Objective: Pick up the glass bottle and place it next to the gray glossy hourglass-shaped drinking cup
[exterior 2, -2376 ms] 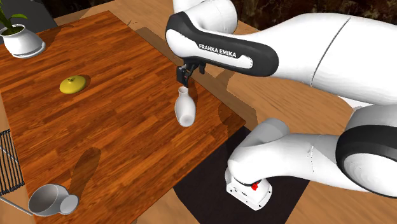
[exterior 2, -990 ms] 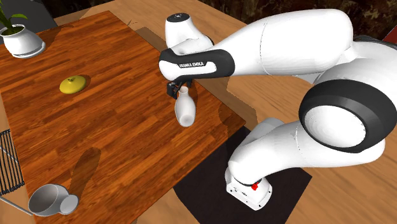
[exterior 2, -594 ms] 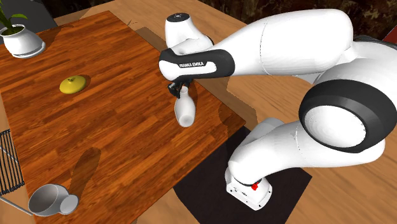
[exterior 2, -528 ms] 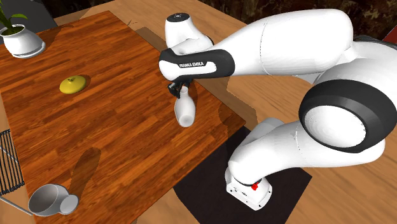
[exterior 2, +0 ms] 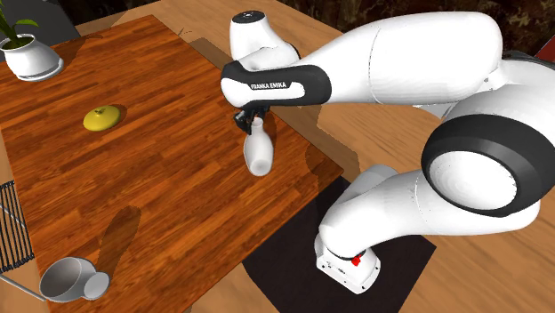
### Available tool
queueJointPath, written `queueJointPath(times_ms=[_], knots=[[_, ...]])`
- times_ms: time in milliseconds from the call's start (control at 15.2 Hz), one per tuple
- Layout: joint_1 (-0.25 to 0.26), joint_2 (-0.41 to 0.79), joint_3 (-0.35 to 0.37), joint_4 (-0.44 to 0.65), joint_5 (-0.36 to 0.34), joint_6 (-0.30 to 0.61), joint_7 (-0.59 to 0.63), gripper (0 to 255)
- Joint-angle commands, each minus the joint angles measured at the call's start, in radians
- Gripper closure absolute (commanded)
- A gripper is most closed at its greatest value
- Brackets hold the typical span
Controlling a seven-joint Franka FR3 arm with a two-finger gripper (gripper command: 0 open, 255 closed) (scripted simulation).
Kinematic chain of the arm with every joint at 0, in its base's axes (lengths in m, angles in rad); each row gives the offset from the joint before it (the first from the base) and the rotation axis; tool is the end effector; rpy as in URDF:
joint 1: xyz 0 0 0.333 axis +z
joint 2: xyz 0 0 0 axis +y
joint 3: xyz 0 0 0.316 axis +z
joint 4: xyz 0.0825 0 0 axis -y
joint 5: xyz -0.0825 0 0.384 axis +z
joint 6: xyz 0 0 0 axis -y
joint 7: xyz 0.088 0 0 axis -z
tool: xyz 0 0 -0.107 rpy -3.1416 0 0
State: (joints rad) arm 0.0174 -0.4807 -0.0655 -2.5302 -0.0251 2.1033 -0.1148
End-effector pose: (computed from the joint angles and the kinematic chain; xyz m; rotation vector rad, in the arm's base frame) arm 0.3991 -0.0208 0.4451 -3.1335 -0.1340 -0.0840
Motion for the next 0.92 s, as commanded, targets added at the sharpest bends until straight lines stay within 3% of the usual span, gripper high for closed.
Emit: queueJointPath(times_ms=[0,858], knots=[[0.000,-0.010,0.001,0.022,0.000,-0.031,0.000,255],[0.001,-0.043,0.006,0.172,0.002,-0.215,0.002,255]])
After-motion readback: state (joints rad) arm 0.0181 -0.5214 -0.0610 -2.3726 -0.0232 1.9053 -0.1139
